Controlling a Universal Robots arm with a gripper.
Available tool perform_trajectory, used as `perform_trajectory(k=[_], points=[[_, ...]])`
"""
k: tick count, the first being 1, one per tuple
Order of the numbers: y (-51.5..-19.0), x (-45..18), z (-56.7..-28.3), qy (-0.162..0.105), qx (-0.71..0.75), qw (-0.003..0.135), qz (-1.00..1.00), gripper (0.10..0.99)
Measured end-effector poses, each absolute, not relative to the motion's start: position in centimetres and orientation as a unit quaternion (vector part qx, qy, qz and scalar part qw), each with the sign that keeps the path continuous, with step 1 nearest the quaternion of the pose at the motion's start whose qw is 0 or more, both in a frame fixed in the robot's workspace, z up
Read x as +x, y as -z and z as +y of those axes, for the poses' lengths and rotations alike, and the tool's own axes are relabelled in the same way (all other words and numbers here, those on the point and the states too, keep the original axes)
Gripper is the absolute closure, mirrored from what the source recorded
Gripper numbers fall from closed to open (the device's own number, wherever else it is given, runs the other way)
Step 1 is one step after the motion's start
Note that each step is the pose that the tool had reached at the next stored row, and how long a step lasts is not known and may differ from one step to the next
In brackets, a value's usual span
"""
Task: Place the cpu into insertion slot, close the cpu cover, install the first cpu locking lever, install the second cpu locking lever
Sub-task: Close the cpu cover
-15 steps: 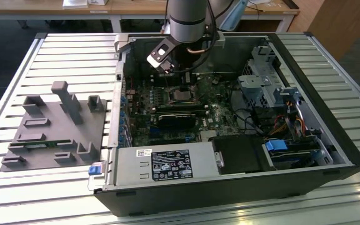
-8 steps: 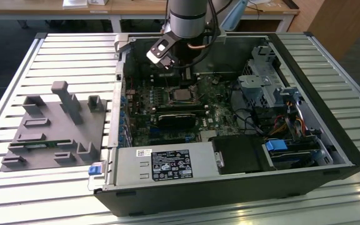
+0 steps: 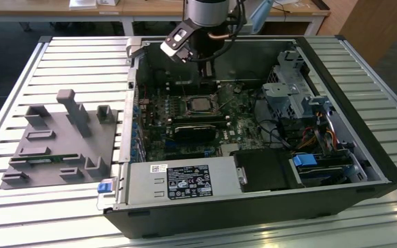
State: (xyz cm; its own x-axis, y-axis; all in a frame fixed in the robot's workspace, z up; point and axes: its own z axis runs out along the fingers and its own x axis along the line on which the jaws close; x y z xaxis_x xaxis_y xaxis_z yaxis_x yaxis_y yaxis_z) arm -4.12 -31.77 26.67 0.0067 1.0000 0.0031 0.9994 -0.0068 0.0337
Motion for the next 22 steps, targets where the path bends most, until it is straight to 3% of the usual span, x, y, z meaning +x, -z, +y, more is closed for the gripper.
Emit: perform_trajectory(k=[22], points=[[-27.4, -1.8, -33.2, -0.016, 0.709, 0.007, 0.705, 0.98]])
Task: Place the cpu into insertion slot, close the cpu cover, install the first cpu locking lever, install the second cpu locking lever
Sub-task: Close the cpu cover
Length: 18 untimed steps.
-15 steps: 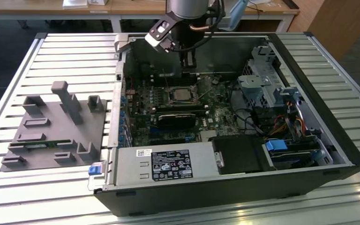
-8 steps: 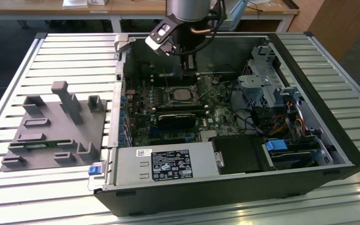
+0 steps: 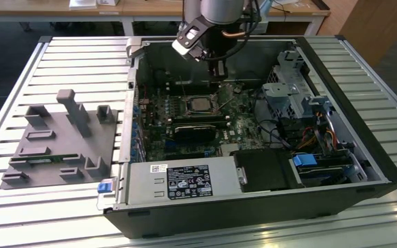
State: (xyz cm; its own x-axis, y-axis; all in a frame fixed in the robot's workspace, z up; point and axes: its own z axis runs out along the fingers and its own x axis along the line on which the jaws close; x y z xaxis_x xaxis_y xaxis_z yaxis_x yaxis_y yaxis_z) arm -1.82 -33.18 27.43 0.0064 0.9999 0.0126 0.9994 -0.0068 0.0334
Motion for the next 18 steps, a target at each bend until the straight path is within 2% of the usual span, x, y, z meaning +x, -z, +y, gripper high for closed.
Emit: perform_trajectory(k=[18], points=[[-27.0, 1.0, -33.1, -0.016, 0.708, 0.006, 0.706, 0.98]])
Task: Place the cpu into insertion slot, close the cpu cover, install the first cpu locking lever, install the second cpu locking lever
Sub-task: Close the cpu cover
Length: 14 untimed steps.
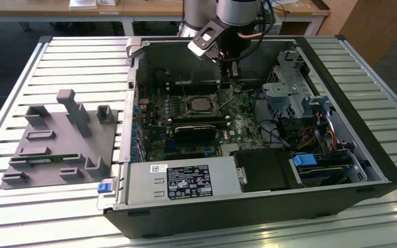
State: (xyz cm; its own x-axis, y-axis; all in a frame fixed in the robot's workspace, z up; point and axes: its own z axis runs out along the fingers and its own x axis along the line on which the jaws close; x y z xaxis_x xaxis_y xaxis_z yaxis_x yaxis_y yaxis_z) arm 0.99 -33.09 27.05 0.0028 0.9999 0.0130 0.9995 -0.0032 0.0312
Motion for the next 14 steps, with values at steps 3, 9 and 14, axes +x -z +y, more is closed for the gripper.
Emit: perform_trajectory(k=[3, 9, 14], points=[[-26.9, 1.2, -33.0, -0.016, 0.708, 0.006, 0.706, 0.98], [-26.6, 2.0, -32.3, -0.015, 0.708, 0.006, 0.706, 0.98], [-26.3, 2.5, -32.0, -0.015, 0.708, 0.006, 0.706, 0.98]])
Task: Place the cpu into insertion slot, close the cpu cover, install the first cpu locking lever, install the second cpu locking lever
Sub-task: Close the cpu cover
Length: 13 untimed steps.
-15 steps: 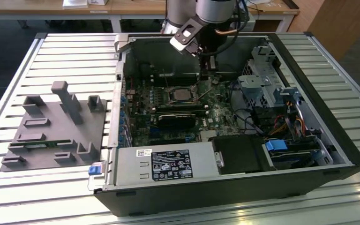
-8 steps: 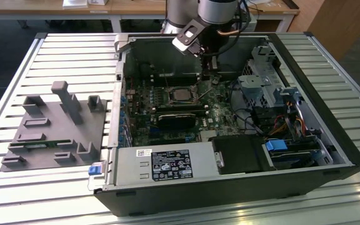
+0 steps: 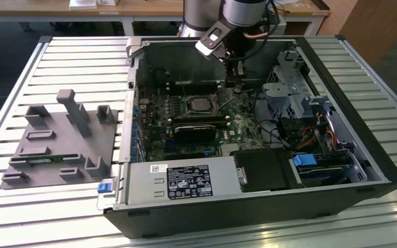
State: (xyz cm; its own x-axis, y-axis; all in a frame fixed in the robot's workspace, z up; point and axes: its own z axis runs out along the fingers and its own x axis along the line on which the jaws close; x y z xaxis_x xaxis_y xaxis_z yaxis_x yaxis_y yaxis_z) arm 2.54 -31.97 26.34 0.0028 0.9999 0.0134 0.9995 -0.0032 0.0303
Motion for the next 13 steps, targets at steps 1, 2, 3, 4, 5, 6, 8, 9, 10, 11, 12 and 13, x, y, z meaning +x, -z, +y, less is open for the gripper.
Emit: perform_trajectory(k=[1, 2, 3, 4, 5, 6, 8, 9, 10, 11, 12, 13], points=[[-26.3, 2.6, -31.9, -0.016, 0.708, 0.006, 0.706, 0.98], [-26.3, 2.7, -31.9, -0.016, 0.708, 0.006, 0.706, 0.98], [-26.3, 2.8, -31.9, -0.016, 0.708, 0.006, 0.706, 0.98], [-26.2, 2.9, -31.9, -0.016, 0.708, 0.005, 0.706, 0.98], [-26.2, 3.0, -31.9, -0.016, 0.708, 0.005, 0.706, 0.98], [-26.2, 3.1, -31.9, -0.016, 0.708, 0.005, 0.706, 0.98], [-26.2, 3.3, -31.9, -0.016, 0.709, 0.005, 0.705, 0.98], [-26.1, 3.4, -31.9, -0.016, 0.709, 0.006, 0.705, 0.98], [-26.1, 3.5, -31.9, -0.016, 0.709, 0.006, 0.705, 0.98], [-26.1, 3.6, -31.9, -0.015, 0.709, 0.006, 0.705, 0.98], [-26.1, 3.6, -31.9, -0.015, 0.71, 0.006, 0.704, 0.98], [-26.1, 3.7, -31.8, -0.015, 0.71, 0.006, 0.704, 0.98]])
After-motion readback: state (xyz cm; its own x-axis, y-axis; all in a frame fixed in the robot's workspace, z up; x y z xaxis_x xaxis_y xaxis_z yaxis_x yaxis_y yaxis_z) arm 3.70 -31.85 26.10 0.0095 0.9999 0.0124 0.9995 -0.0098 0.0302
